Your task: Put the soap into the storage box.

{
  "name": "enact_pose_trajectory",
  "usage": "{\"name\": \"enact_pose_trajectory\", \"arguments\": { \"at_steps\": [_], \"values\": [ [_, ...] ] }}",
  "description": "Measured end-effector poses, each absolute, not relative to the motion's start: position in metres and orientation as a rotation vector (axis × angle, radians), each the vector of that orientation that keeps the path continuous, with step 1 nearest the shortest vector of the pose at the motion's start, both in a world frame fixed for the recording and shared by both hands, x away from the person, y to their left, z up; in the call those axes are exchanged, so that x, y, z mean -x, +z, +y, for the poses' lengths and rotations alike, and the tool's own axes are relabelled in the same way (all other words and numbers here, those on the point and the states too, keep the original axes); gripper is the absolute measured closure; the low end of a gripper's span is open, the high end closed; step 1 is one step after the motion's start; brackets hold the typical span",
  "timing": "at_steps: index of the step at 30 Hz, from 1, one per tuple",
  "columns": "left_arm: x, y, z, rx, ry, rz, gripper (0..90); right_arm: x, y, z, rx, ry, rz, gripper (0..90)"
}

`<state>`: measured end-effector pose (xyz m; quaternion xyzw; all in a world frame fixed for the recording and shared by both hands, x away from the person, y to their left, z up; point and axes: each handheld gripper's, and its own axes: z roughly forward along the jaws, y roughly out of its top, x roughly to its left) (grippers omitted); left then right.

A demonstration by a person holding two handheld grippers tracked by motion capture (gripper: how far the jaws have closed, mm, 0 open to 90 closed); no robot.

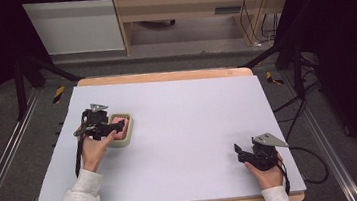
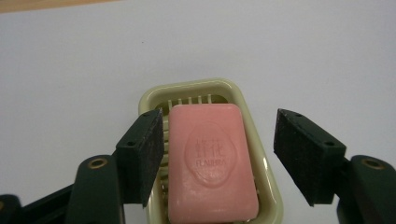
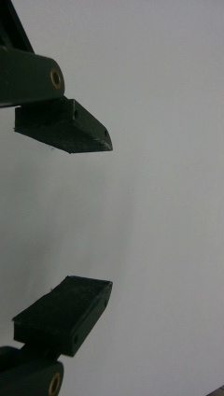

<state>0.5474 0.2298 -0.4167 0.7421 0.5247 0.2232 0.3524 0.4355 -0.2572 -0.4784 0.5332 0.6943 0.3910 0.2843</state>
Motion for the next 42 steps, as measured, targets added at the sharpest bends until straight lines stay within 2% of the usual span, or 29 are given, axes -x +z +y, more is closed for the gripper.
{"name": "enact_pose_trajectory", "arguments": {
  "at_steps": [6,14,20,31,42],
  "values": [
    [-0.529,-0.414,0.235,-1.87,0.559,1.305,29.7,-0.435,-0.478,-0.259,-1.43,1.046,1.851,27.3],
    [-0.499,-0.42,0.246,-1.858,0.601,1.233,24.1,-0.433,-0.479,-0.261,-1.456,1.046,1.846,25.4],
    [-0.484,-0.43,0.263,-1.822,0.57,1.246,23.1,-0.433,-0.479,-0.261,-1.456,1.033,1.853,23.7],
    [-0.456,-0.454,0.292,-1.81,0.598,1.302,22.5,-0.431,-0.48,-0.264,-1.465,1.012,1.847,21.2],
    [-0.448,-0.466,0.299,-1.849,0.627,1.327,22.6,-0.429,-0.48,-0.264,-1.473,0.999,1.842,18.9]
  ]
}}
